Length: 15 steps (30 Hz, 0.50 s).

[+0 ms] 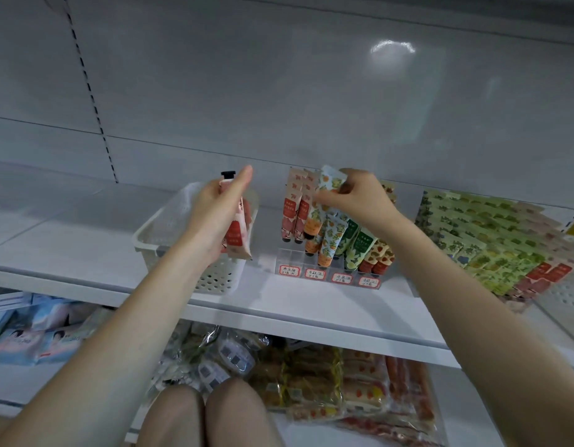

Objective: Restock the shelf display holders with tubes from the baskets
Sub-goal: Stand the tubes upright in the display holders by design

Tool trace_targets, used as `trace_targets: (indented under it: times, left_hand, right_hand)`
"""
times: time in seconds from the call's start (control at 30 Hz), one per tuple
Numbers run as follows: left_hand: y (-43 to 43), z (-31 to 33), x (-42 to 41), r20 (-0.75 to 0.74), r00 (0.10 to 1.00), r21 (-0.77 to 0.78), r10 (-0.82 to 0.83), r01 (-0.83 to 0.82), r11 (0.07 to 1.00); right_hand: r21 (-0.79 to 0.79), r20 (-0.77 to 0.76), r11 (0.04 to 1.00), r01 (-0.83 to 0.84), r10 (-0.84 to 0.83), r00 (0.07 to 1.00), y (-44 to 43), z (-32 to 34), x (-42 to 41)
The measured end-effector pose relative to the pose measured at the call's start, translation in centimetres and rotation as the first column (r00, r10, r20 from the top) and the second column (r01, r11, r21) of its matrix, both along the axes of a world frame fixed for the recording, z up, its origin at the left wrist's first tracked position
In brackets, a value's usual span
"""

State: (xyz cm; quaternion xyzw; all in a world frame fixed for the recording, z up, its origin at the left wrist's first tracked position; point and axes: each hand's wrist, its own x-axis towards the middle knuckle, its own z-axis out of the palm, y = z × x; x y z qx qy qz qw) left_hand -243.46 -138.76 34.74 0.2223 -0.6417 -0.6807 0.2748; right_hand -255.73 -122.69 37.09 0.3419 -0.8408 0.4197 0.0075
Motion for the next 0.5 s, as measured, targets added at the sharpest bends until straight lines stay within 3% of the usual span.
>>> trace_targets:
  times: [0.17,0.33,0.5]
  left_hand:
    - [-0.1,-0.1,-0.1,-0.046,0.997,0.205,-0.054,0.062,0.977]
    - [-0.7,-0.7,-0.3,-0.025,1.000,0.198,0.002,0.003,0.980]
    - [-1.0,-0.8,-0.7,-0.035,0.999,0.178,0.009,-0.002,0.984]
  right_hand:
    - [0.200,-0.220,0.975,0.096,-0.051,0.974,-1.0,-1.7,-0.1]
    - [0.376,-0.400,0.897,0.230,-0.066,0.914,-1.4,-3.1,-0.4]
    - [0.431,-0.527,0.842,0.324,-0.056,0.848,-1.3,-4.3,-0.6]
